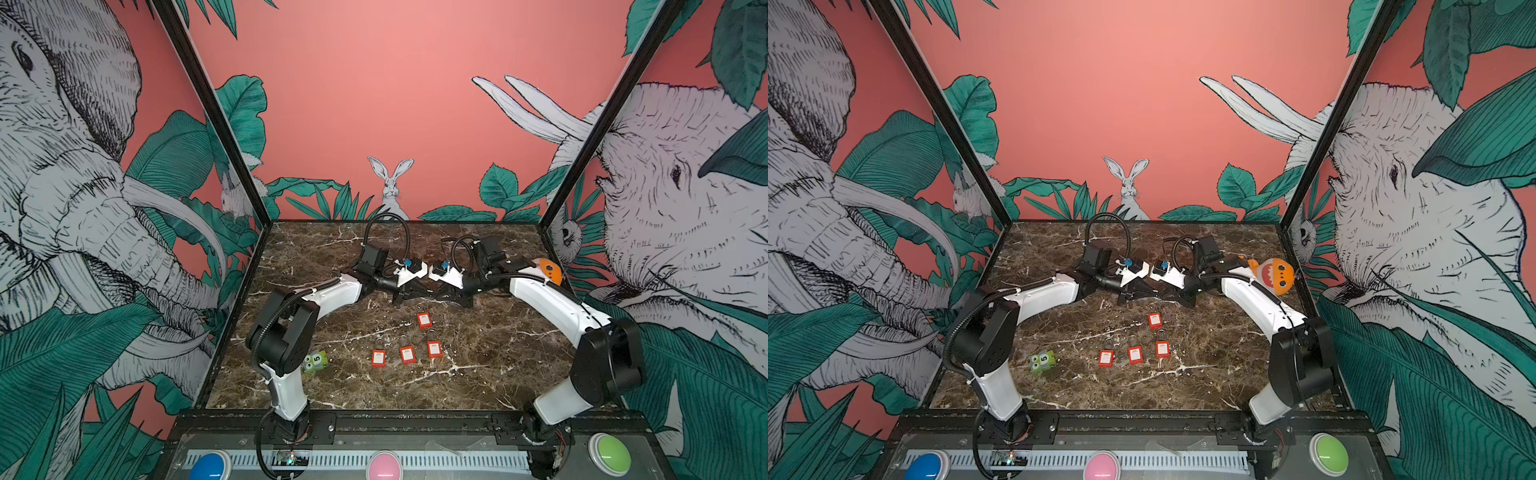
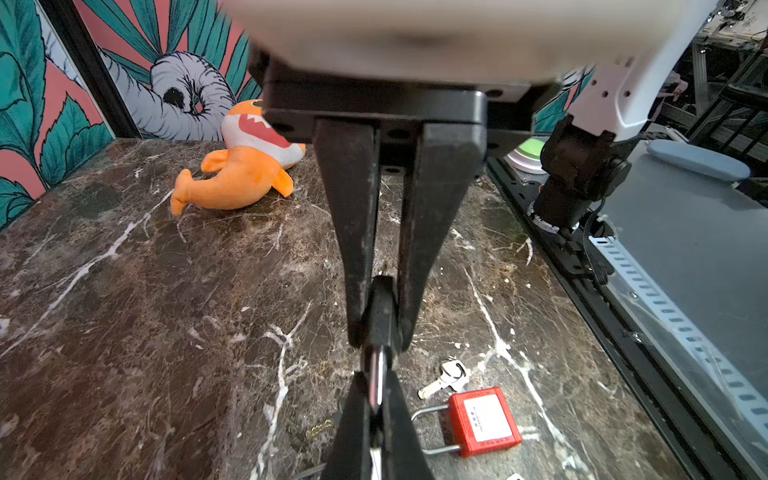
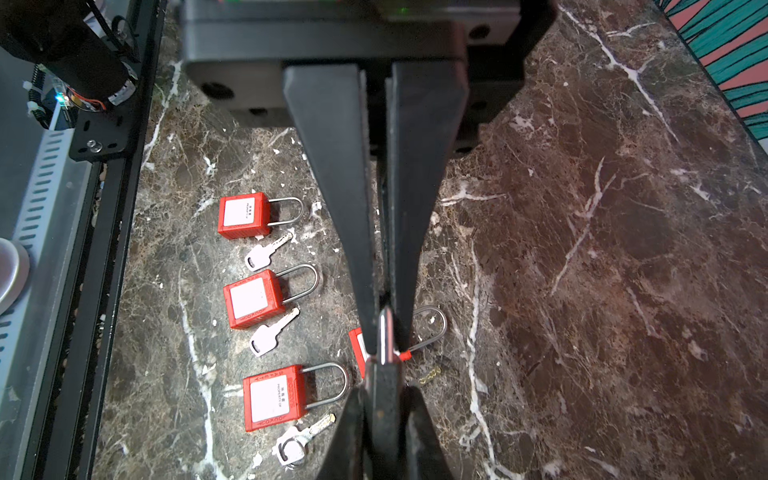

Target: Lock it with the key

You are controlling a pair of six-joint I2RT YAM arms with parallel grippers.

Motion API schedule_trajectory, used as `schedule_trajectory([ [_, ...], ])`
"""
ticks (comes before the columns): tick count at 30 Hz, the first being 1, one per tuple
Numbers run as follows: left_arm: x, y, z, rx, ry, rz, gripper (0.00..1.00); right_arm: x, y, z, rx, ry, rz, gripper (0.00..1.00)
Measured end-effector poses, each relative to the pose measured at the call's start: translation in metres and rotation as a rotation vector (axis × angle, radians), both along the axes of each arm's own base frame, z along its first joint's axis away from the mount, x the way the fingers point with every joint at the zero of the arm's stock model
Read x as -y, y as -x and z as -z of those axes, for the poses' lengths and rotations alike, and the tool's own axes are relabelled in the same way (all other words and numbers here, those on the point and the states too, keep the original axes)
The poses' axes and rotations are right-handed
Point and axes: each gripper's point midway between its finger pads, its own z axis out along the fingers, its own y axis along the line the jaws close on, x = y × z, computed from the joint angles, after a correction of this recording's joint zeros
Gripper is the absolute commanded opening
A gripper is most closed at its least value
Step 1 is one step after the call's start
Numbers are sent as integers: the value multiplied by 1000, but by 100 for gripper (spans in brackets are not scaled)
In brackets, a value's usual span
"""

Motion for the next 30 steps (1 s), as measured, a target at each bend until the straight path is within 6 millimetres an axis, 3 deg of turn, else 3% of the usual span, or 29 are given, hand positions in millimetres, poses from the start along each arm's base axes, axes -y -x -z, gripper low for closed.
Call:
schedule_trajectory([
  [2, -2, 2, -4, 14, 8, 5, 0, -1, -1, -7, 28, -15, -6, 36],
  [4, -4, 6, -9, 35, 10, 16, 0, -1, -1, -21, 86, -38, -9, 40],
  [7, -10, 13, -16, 69, 5, 35, 0, 9, 10, -40, 148, -63, 5, 40],
  [11, -15, 16, -20, 96, -7, 49, 0, 24, 24, -53, 185, -71, 33, 30],
  [16, -18, 18, -14, 95, -25, 55, 0, 30, 33, -46, 145, -55, 40, 19],
  [30, -19, 18, -11, 108, -40, 54, 0, 19, 25, -23, 12, -52, 22, 15],
])
